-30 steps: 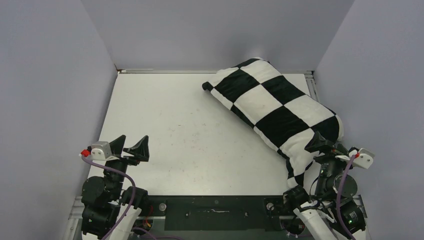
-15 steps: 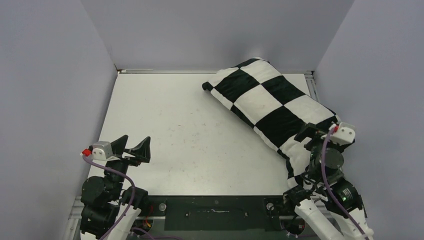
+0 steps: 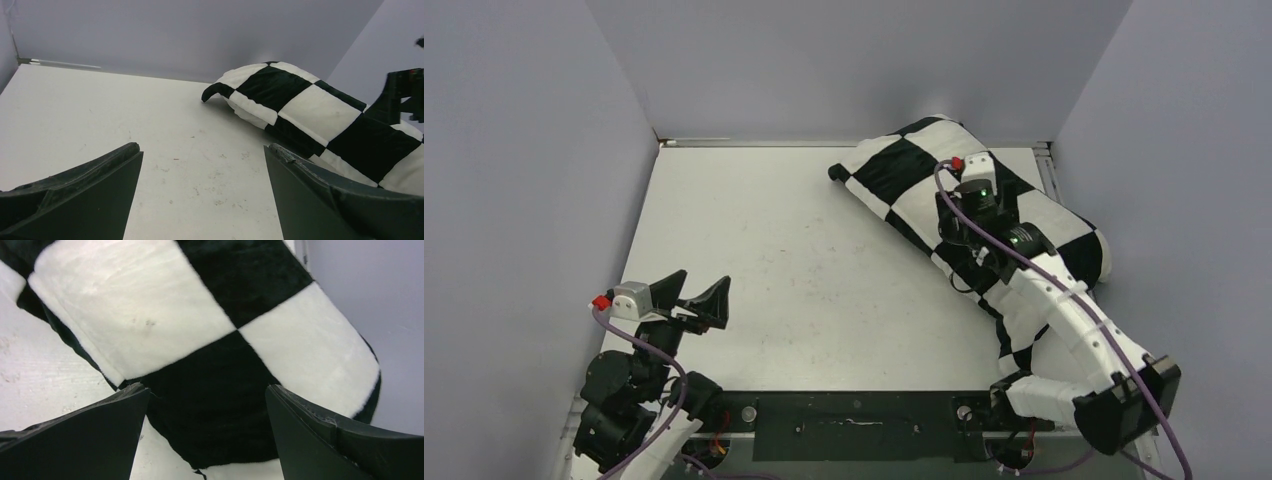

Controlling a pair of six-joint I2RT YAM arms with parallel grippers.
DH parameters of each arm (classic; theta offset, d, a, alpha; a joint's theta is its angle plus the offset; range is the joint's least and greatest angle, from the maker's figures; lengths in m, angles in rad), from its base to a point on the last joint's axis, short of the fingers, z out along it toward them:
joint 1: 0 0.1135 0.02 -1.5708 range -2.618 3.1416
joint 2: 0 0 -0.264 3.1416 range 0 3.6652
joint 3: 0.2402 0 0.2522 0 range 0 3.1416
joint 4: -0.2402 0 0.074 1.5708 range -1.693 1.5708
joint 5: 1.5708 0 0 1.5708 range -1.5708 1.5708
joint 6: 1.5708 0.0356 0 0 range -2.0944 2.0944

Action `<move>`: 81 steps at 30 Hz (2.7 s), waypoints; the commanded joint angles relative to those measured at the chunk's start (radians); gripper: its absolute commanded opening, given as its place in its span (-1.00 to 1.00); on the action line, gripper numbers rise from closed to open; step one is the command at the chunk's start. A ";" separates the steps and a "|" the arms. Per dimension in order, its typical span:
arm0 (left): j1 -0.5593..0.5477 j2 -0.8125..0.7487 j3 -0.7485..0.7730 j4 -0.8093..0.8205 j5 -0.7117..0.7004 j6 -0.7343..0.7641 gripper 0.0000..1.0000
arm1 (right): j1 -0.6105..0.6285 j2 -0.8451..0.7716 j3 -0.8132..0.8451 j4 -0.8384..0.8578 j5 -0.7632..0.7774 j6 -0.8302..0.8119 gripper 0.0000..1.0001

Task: Remove the pillowcase from the pillow

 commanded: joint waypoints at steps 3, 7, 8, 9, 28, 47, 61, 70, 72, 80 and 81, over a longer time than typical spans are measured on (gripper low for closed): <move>-0.093 -0.111 -0.001 0.035 -0.093 0.004 0.93 | -0.009 0.236 0.090 -0.022 -0.086 -0.077 0.79; -0.153 -0.115 -0.001 0.029 -0.126 -0.005 0.93 | -0.014 0.342 0.093 -0.001 -0.031 -0.089 0.79; -0.162 -0.119 -0.002 0.028 -0.126 -0.006 0.93 | -0.016 0.366 0.090 -0.001 -0.009 -0.091 0.79; -0.170 -0.125 -0.003 0.030 -0.128 -0.008 0.93 | -0.018 0.389 0.087 -0.004 0.012 -0.093 0.79; -0.232 -0.141 -0.006 0.037 -0.133 -0.036 0.93 | 0.258 0.501 0.244 -0.092 -0.050 0.048 -0.89; -0.080 0.022 0.011 0.008 -0.061 -0.030 0.93 | 0.431 0.587 0.435 0.029 -0.461 0.236 0.77; -0.036 0.567 0.247 -0.152 -0.075 -0.233 0.93 | -0.287 0.233 0.110 0.366 -1.020 0.524 0.79; -0.033 0.879 0.402 -0.076 0.093 -0.318 0.93 | -0.637 0.269 -0.067 0.389 -1.185 0.532 0.79; -0.032 0.927 0.424 -0.055 0.123 -0.337 0.93 | -0.661 0.274 -0.102 0.416 -1.205 0.543 0.79; -0.031 1.055 0.416 0.098 0.269 -0.408 0.93 | -0.673 0.315 -0.264 0.555 -1.297 0.573 0.79; -0.032 1.067 0.410 0.121 0.272 -0.415 0.93 | -0.670 0.314 -0.284 0.579 -1.309 0.581 0.79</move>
